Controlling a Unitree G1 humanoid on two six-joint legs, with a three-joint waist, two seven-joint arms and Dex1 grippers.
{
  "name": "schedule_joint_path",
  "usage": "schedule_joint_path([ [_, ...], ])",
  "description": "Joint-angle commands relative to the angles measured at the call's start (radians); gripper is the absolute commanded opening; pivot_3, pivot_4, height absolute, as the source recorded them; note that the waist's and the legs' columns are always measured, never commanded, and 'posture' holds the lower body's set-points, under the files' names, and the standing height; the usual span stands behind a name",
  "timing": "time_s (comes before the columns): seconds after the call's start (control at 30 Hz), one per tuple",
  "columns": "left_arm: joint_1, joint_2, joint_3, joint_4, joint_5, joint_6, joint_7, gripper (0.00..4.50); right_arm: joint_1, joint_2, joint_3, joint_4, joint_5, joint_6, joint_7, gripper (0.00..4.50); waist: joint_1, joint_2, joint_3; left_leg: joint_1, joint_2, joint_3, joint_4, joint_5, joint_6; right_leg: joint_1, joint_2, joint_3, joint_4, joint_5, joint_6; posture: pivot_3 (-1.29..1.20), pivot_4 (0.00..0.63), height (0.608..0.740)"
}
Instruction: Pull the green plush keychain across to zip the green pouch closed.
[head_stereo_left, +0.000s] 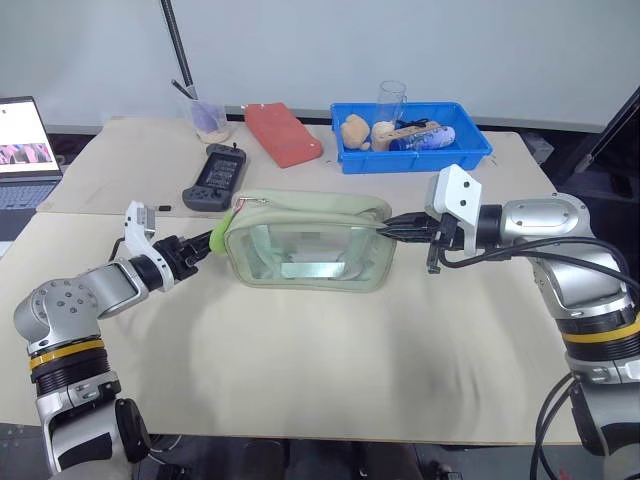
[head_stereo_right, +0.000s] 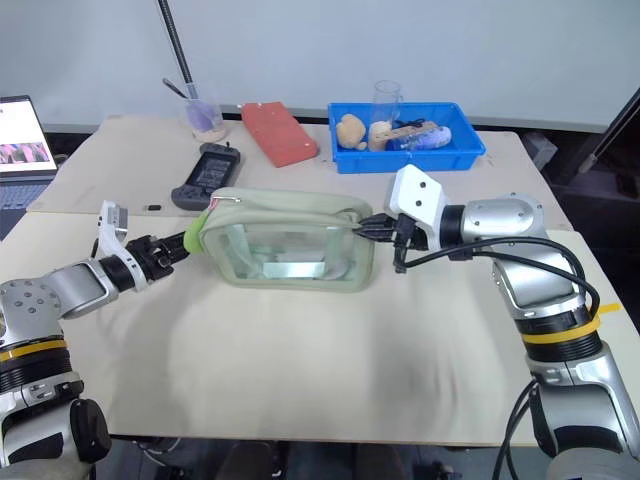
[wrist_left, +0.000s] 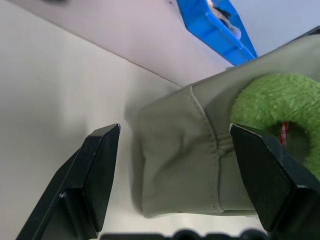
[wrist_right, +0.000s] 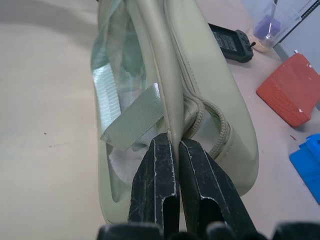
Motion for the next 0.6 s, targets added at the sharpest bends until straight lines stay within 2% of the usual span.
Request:
schedule_joint_path([
  [0.03, -0.041, -0.025, 0.042, -0.059, -0.099, 0.032, -0.002, 3.74, -0.014, -0.003, -0.029, -0.027, 0.005, -0.009, -0.001, 0.00, 0.002, 0.000, 0.000, 0.000, 0.000, 0.000, 0.000, 0.000, 0.000, 0.000, 0.000, 0.000, 0.000, 0.000, 0.000, 0.00, 0.150, 0.740],
  [0.17, -0.055, -0.037, 0.084, -0.056, -0.163, 0.068, 0.030, 3.74, -0.017, -0.002, -0.028, -0.024, 0.003, -0.009, 0.000, 0.00, 0.000, 0.000, 0.000, 0.000, 0.000, 0.000, 0.000, 0.000, 0.000, 0.000, 0.000, 0.000, 0.000, 0.000, 0.000, 0.00, 0.150, 0.740],
  [0.47, 0.010, -0.025, 0.080, -0.111, -0.269, 0.149, 0.038, 3.74, -0.026, 0.004, -0.026, -0.009, -0.003, -0.015, -0.001, 0.00, 0.000, 0.000, 0.000, 0.000, 0.000, 0.000, 0.000, 0.000, 0.000, 0.000, 0.000, 0.000, 0.000, 0.000, 0.000, 0.00, 0.150, 0.740],
  [0.57, 0.014, -0.034, 0.082, -0.118, -0.276, 0.128, 0.056, 2.93, -0.026, 0.004, -0.026, -0.006, -0.006, -0.019, 0.000, 0.00, 0.000, 0.000, 0.000, 0.000, 0.000, 0.000, 0.000, 0.000, 0.000, 0.000, 0.000, 0.000, 0.000, 0.000, 0.000, 0.00, 0.150, 0.740],
  [0.6, 0.014, -0.035, 0.083, -0.120, -0.279, 0.123, 0.061, 2.42, -0.025, 0.004, -0.026, -0.007, -0.006, -0.019, 0.000, 0.00, 0.000, 0.000, 0.000, 0.000, 0.000, 0.000, 0.000, 0.000, 0.000, 0.000, 0.000, 0.000, 0.000, 0.000, 0.000, 0.00, 0.150, 0.740],
])
